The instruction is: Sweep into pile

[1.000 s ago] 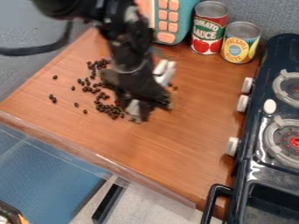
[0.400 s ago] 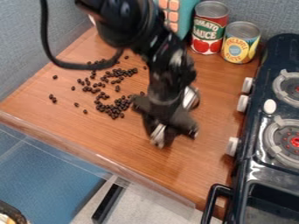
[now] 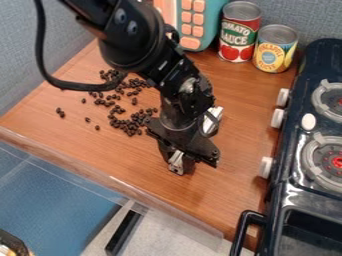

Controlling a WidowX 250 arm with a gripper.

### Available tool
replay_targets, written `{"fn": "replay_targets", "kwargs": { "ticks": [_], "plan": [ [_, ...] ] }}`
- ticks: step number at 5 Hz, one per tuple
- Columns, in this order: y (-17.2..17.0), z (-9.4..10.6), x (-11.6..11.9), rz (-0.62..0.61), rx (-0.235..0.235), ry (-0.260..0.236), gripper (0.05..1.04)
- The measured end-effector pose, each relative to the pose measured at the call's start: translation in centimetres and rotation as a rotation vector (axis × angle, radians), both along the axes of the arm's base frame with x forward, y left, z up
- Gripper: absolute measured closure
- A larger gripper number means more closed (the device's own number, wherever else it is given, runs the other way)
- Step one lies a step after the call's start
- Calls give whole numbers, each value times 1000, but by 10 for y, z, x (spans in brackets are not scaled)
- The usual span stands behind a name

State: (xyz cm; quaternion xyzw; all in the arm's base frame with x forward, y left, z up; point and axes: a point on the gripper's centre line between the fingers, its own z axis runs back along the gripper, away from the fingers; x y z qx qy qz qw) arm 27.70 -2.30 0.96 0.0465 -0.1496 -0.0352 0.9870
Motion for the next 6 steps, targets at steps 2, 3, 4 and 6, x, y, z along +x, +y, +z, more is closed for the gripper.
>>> {"fn": "replay_targets", "kwargs": {
  "ticks": [2, 3, 4, 6],
  "plan": [
    [60, 1, -1, 80, 19, 19, 704],
    [79, 2, -4, 94, 28, 34, 704],
    [98, 4, -8, 118, 34, 55, 704],
    [143, 4, -10, 156, 55, 61, 704]
  ]
}}
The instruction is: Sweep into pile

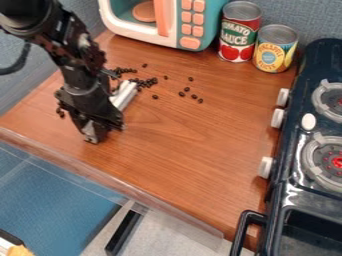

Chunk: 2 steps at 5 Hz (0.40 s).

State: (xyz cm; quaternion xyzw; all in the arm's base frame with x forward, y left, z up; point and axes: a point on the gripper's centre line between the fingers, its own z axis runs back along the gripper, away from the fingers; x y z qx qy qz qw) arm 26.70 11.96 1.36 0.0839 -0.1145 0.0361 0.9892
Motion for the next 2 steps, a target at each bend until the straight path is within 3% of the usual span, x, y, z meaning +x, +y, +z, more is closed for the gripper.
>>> {"fn": "replay_targets", "kwargs": {
  "ticks": [2],
  "plan": [
    [33, 4, 0, 22, 23, 0, 704]
  ]
}}
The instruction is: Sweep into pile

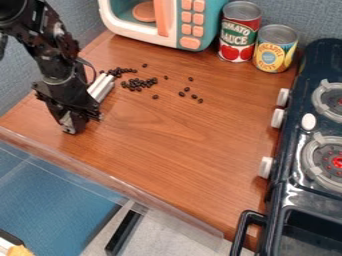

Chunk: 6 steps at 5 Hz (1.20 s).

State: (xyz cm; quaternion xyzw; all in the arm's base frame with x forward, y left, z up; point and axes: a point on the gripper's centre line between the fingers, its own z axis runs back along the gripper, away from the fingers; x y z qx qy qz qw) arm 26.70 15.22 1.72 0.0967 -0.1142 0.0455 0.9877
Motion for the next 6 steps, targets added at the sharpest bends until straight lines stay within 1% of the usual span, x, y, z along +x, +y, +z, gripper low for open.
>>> {"fn": "replay_targets", "kwargs": {
  "ticks": [1, 2, 3, 4, 5, 6],
  "plan": [
    [7, 4, 1, 7, -12, -6, 704],
    [-4, 10, 3, 18, -52, -17, 704],
    [-31, 37, 16, -13, -79, -87, 704],
    [-64, 50, 26, -54, -101, -118, 704],
    [-106, 50, 34, -99, -119, -104, 704],
    [-136, 42, 39, -133, -126, -84, 704]
  ]
}}
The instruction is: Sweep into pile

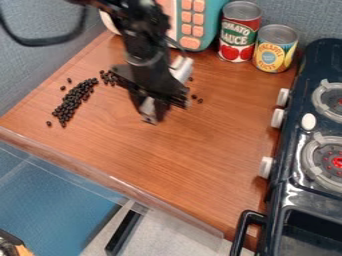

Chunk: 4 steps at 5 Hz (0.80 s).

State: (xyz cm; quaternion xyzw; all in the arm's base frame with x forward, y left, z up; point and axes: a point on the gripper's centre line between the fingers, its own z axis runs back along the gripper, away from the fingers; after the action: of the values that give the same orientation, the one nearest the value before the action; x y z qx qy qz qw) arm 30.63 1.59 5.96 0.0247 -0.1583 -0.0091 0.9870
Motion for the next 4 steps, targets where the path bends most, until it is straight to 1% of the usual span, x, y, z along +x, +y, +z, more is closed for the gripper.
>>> {"fn": "replay_targets", "kwargs": {
  "ticks": [1, 2, 3, 4],
  "plan": [
    [-29, -6, 16, -19, -13, 9, 704],
    [-47, -19, 32, -17, -27, 27, 704],
    [-54, -34, 44, 0, -30, 48, 704],
    [-57, -47, 53, 8, -12, 53, 704]
  ]
}}
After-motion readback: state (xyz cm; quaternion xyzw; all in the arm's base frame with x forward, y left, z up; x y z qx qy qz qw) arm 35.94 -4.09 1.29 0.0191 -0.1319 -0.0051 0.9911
